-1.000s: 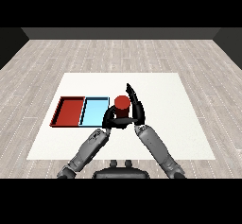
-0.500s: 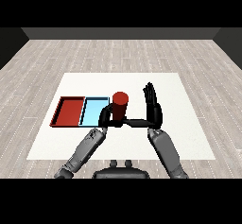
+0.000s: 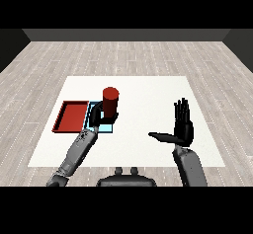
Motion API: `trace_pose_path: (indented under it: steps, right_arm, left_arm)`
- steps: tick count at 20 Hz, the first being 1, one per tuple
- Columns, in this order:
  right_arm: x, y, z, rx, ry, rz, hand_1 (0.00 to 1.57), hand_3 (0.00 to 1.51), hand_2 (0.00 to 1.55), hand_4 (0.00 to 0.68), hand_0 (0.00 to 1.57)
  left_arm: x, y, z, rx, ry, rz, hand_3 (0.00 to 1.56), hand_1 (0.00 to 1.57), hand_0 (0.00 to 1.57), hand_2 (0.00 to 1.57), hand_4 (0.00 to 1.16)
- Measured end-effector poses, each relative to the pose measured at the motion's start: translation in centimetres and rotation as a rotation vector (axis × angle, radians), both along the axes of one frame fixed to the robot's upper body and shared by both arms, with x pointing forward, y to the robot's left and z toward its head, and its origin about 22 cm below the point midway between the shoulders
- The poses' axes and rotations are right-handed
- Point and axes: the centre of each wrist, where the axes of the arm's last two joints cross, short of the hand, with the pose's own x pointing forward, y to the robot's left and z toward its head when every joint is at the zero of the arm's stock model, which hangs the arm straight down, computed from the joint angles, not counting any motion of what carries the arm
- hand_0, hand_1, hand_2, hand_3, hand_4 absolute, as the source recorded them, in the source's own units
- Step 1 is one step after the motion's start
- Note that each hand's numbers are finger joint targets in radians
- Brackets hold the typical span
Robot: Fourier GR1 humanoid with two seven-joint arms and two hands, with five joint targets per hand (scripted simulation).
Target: Pick the red can and put it in the red box
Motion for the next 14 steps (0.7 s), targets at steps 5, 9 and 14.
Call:
trace_pose_path:
  steps: [5, 9, 14]
  right_arm:
    - [-0.2, -2.7, -1.9, -0.006, 0.032, -0.053, 0.00, 0.00, 0.00, 0.000, 0.00]
    - [-0.7, -3.9, -2.2, -0.016, 0.049, -0.067, 0.00, 0.00, 0.00, 0.000, 0.00]
    - [-0.4, -4.4, -3.1, -0.012, 0.075, -0.088, 0.00, 0.00, 0.00, 0.000, 0.00]
  left_arm:
    - [1.7, 5.4, 0.6, 0.093, 0.050, 0.131, 1.48, 1.57, 1.57, 1.57, 1.13]
    - [2.6, 11.0, 0.7, 0.203, 0.108, 0.252, 1.49, 1.57, 1.57, 1.57, 1.14]
    - [3.3, 16.9, 0.0, 0.319, 0.217, 0.405, 1.49, 1.57, 1.57, 1.56, 1.08]
